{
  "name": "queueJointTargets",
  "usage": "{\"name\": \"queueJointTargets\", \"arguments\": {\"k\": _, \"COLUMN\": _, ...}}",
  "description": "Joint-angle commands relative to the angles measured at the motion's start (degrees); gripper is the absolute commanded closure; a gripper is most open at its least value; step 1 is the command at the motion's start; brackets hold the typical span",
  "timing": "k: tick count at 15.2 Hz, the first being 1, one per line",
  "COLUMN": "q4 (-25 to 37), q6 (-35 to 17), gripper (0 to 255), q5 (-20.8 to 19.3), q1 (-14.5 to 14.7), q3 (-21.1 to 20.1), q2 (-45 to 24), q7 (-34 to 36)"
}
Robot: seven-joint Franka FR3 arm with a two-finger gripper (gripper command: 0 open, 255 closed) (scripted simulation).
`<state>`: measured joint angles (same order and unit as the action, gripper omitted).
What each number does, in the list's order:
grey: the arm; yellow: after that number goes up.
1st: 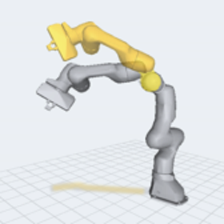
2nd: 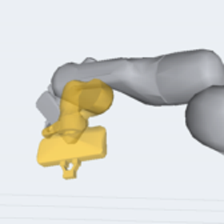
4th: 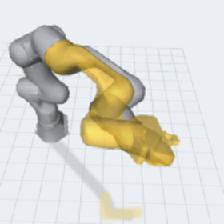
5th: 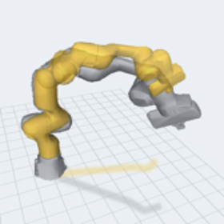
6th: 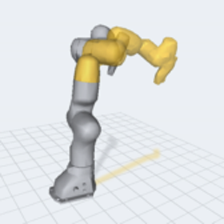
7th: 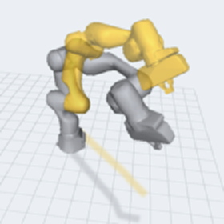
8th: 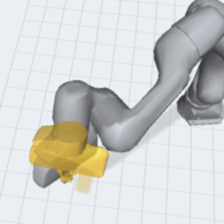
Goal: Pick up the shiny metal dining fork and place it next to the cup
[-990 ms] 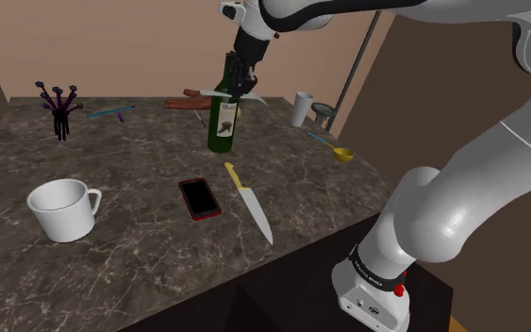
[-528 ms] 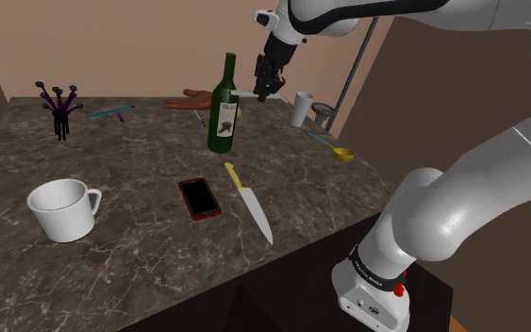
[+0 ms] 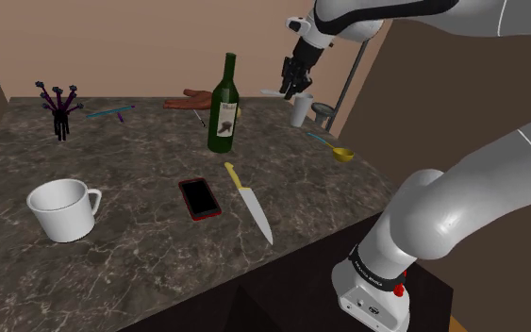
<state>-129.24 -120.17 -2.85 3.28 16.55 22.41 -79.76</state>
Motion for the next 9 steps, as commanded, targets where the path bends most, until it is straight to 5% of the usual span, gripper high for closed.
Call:
{"name": "queueJointTargets", "arguments": {"k": 1, "q4": -0.17, "q6": 0.68, "gripper": 255, "q5": -0.38, "q1": -1.05, "q3": 2.05, "q2": 0.9, "q7": -2.93}}
{"name": "queueJointTargets", "arguments": {"k": 9, "q4": 3.69, "q6": 2.09, "gripper": 255, "q5": -0.11, "q1": -3.99, "q3": 11.16, "q2": -1.6, "q7": -15.15}}
